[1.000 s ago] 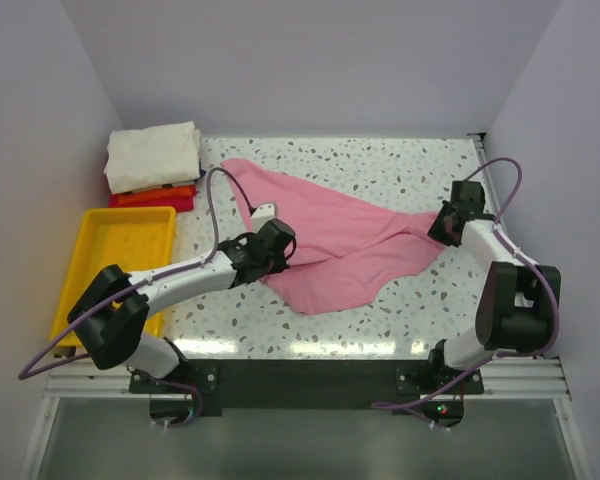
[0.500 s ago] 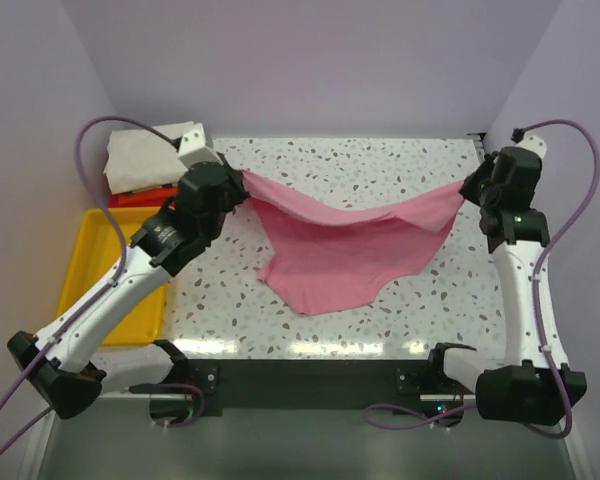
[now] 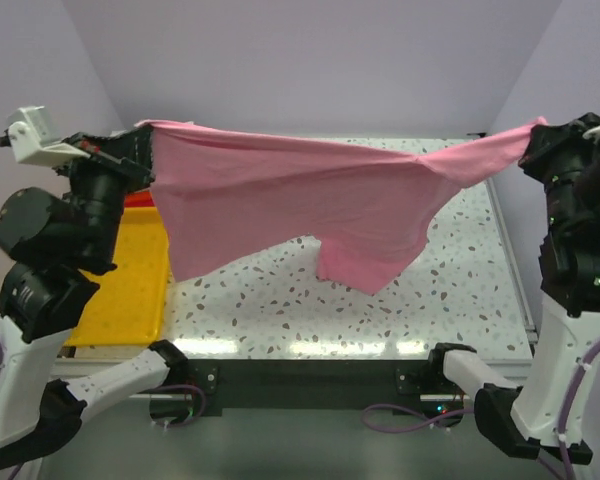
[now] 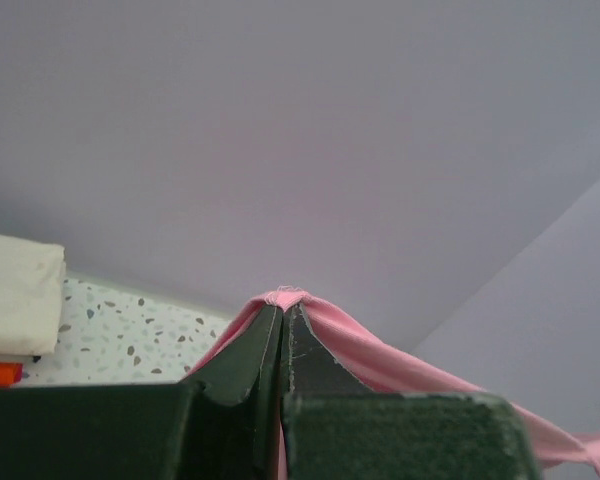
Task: Fold and stack the t-shirts
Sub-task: Flatten the tshirt out
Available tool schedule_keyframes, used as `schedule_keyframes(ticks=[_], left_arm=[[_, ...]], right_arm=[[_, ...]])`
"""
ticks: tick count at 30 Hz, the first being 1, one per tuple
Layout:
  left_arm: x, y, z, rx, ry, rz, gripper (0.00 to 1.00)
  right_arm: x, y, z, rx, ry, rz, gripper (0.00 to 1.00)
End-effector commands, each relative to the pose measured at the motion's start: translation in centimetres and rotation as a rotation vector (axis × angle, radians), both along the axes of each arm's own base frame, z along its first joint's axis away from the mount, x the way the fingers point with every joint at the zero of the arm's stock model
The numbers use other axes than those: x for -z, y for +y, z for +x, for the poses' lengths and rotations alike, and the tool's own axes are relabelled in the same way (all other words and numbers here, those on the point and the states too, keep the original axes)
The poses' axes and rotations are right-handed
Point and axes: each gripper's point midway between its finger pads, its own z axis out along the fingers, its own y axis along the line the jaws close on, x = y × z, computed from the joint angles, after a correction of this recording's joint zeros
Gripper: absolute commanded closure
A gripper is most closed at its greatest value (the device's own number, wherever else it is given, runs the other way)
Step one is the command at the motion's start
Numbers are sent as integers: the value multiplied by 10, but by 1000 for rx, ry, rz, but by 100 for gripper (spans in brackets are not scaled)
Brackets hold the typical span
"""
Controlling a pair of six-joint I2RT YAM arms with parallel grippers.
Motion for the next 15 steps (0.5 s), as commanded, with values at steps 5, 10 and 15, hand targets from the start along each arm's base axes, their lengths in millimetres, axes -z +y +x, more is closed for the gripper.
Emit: schedule_keyframes(ticks=[5,10,15], left_arm=[[-58,24,-67,133,-190,-52,100],[-80,24,-110,274,-302,-72,100],[-88,24,-126,329,-339,-75,100]], right_arm=[[-101,2,-96,42,-250,-89,100],[-146,3,-157,80,-440,-117,100],[-173,6,-198,92,-588,-139,100]])
